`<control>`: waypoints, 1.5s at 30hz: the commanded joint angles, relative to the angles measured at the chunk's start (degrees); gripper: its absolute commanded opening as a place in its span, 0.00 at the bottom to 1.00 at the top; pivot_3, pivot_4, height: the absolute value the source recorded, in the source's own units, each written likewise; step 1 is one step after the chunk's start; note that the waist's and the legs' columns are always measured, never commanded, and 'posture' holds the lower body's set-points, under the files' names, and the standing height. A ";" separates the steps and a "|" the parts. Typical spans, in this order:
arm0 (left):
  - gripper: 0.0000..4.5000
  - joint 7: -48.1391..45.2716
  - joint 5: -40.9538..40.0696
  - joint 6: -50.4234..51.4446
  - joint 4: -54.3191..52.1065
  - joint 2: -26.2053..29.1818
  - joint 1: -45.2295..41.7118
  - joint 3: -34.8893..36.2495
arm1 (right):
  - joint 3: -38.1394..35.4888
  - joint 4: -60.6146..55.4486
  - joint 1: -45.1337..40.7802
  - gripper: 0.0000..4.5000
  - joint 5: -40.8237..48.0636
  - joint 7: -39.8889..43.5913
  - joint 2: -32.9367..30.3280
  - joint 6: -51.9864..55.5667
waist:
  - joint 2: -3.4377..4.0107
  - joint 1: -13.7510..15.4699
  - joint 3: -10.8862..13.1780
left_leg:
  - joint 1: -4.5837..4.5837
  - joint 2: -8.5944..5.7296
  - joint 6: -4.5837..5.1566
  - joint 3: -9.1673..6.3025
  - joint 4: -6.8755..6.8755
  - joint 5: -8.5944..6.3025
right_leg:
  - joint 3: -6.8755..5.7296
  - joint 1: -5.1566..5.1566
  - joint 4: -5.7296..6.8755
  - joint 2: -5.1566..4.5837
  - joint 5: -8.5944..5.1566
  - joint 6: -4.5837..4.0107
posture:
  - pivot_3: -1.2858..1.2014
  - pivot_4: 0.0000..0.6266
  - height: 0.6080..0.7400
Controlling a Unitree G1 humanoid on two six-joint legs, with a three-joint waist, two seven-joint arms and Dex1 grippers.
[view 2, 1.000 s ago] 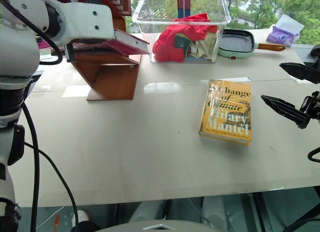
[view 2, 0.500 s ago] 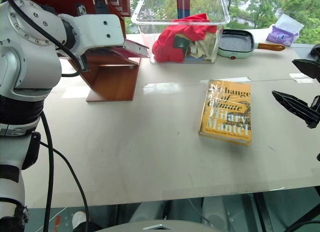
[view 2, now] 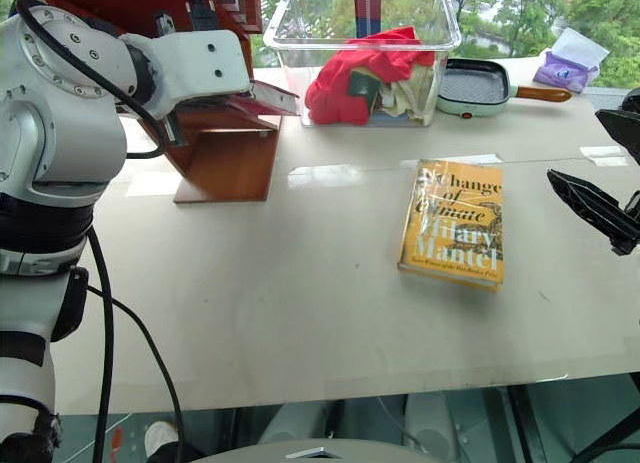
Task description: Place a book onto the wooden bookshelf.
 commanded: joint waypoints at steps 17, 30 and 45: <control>0.94 0.55 -20.01 3.52 -1.13 -1.97 -3.34 12.29 | -2.70 -4.11 -1.98 1.00 3.96 -6.92 -0.58 1.46 | -0.28 -0.13 0.17 | -0.48 -0.01 0.00 -0.07 0.03 0.00 | -0.07 -0.38 -0.09 0.00 0.01 -0.02 | 0.52 0.24 0.89; 0.94 -1.86 -59.37 49.82 -20.81 -12.28 3.05 37.18 | -6.59 -6.23 4.25 1.00 3.09 -5.94 -3.44 5.10 | -0.17 -0.14 0.10 | -0.22 0.01 0.01 -0.11 0.06 -0.01 | -0.11 -0.14 -0.03 0.00 0.00 -0.01 | 0.52 0.24 0.89; 0.94 12.13 -57.78 6.54 -22.34 -12.25 56.93 40.45 | -18.36 -7.52 33.52 1.00 -9.14 6.03 0.16 5.74 | -0.22 0.42 0.04 | -0.09 0.09 0.05 0.15 -0.15 -0.07 | 0.13 -0.15 -0.23 -0.02 0.09 -0.18 | 0.52 0.24 0.89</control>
